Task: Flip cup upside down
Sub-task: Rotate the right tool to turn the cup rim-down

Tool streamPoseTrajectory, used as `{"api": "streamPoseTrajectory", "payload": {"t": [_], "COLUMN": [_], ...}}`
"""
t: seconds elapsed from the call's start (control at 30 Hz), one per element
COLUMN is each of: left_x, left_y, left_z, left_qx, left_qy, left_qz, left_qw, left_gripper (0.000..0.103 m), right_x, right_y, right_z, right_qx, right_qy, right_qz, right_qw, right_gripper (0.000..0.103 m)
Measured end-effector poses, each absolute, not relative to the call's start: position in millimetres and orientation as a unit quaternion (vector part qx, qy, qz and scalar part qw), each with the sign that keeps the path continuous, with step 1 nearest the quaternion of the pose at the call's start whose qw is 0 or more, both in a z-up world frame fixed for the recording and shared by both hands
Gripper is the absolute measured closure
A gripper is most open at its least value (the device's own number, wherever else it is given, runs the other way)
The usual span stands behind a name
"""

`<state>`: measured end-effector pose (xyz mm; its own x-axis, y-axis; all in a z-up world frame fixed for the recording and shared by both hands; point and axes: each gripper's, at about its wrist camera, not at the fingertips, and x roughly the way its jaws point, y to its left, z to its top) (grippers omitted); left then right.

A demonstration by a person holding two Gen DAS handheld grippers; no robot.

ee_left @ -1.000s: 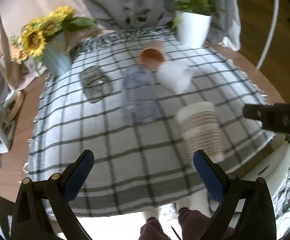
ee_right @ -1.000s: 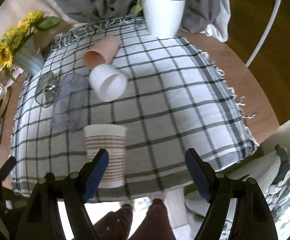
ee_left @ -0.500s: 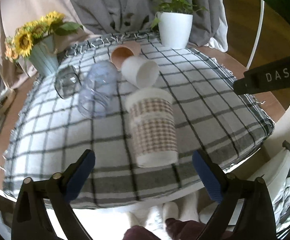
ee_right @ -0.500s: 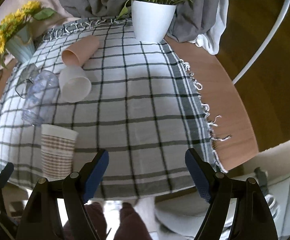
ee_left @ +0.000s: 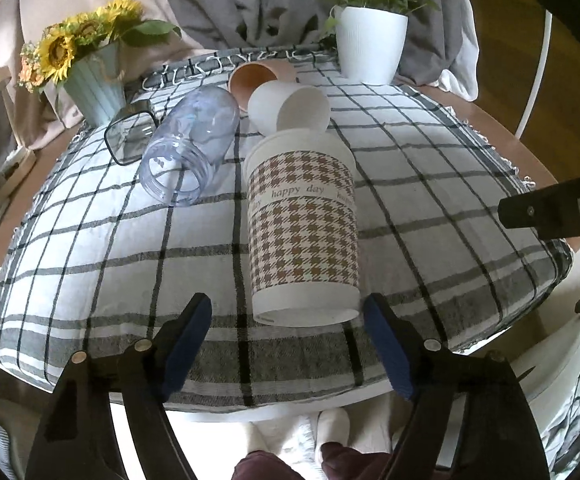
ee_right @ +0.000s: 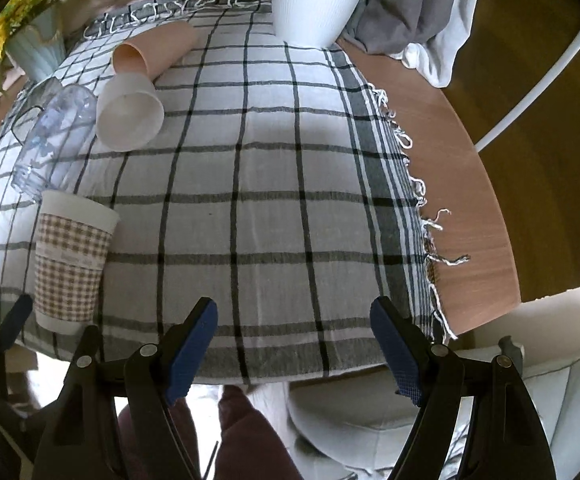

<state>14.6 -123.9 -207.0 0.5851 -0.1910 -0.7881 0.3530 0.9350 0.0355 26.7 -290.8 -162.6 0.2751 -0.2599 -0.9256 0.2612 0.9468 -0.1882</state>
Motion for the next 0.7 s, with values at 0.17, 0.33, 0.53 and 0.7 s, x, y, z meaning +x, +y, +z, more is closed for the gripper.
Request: {"api": "streamPoseTrajectory", "payload": {"t": [0.17, 0.33, 0.53, 0.7], "left_x": [15.7, 18.5, 18.2, 18.8], "left_y": [-125.0, -126.7, -125.2, -125.4], "left_z": [-204.8, -206.4, -197.3, -186.5], "left_qx": [0.082, 0.072, 0.068, 0.07], "left_qy": [0.429, 0.438, 0.43, 0.427], "left_qz": [-0.163, -0.169, -0.173, -0.174], "left_qw": [0.884, 0.88, 0.884, 0.885], "left_gripper": [0.04, 0.05, 0.05, 0.05], "right_x": [25.9, 26.3, 27.1, 28.6], "right_y": [-290.1, -290.4, -291.9, -293.0], "right_z": [-163.1, -163.5, -163.0, -161.0], "right_qx": [0.0, 0.003, 0.009, 0.021], "right_qy": [0.58, 0.581, 0.58, 0.577], "right_qz": [-0.164, -0.165, -0.163, -0.157], "right_qw": [0.798, 0.797, 0.798, 0.801], "right_gripper": [0.025, 0.025, 0.025, 0.025]}}
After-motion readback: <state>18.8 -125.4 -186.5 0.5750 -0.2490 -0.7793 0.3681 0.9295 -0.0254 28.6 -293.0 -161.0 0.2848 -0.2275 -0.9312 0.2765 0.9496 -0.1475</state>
